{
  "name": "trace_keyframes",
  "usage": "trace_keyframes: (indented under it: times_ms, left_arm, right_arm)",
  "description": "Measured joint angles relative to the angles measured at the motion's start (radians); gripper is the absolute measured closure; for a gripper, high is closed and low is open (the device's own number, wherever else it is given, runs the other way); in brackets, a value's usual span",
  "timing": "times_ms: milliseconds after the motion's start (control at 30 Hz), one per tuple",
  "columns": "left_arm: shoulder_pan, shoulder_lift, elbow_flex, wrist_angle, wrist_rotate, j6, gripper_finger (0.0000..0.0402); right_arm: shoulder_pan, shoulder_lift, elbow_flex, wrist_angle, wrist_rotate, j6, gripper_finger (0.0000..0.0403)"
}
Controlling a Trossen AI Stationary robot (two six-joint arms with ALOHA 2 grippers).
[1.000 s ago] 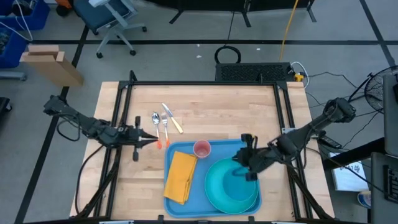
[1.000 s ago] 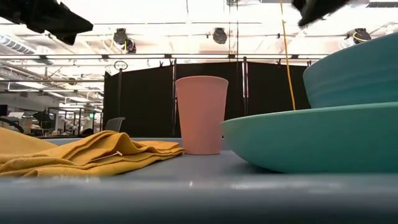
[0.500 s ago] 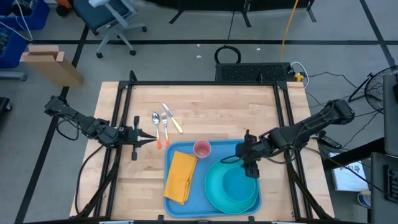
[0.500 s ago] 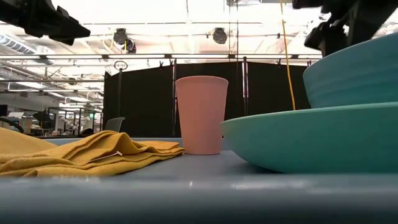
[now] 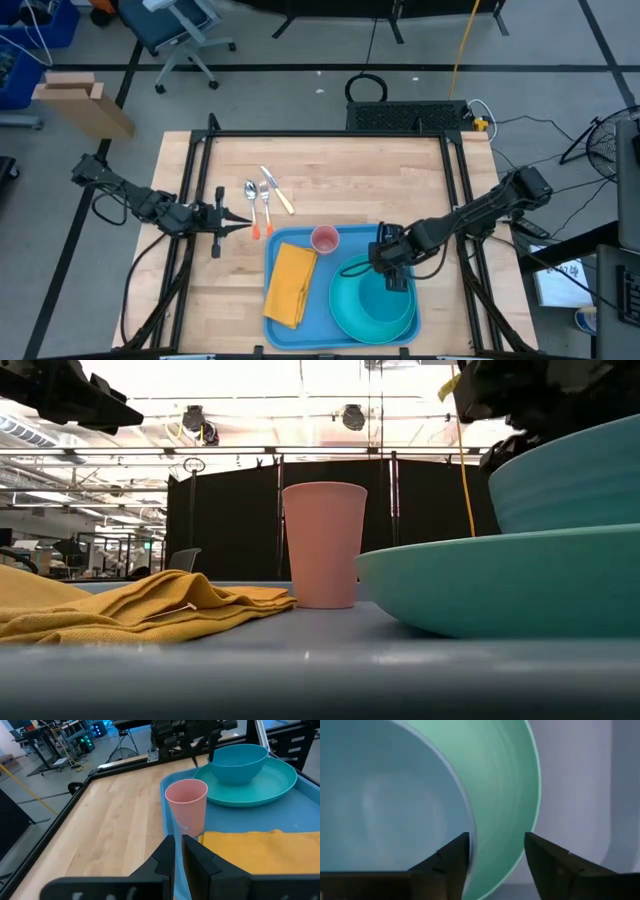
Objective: Set up tray
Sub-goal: Adjust the blue bowl on the light green plate on the blue serving tray
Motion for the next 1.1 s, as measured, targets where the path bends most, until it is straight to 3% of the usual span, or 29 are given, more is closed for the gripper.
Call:
trace_keyframes:
  times_ms: [367,967,1100]
  left_arm:
    - [0.000,0.000,0.000,0.000,-0.001,0.015,0.0364]
    - [0.012,0.000,-0.001,-0.005,-0.002,0.012,0.0364]
    - [0.024,0.000,-0.001,-0.011,-0.002,0.007,0.0364]
  right_arm:
    - [0.029,0.000,0.000,0.092,0.024,0.027,0.0393]
    - [0.008,0.067,0.002,0.199,-0.003,-0.048,0.0394]
    - [0.006,0.058,0.000,0.226,-0.006,-0.066,0.0374]
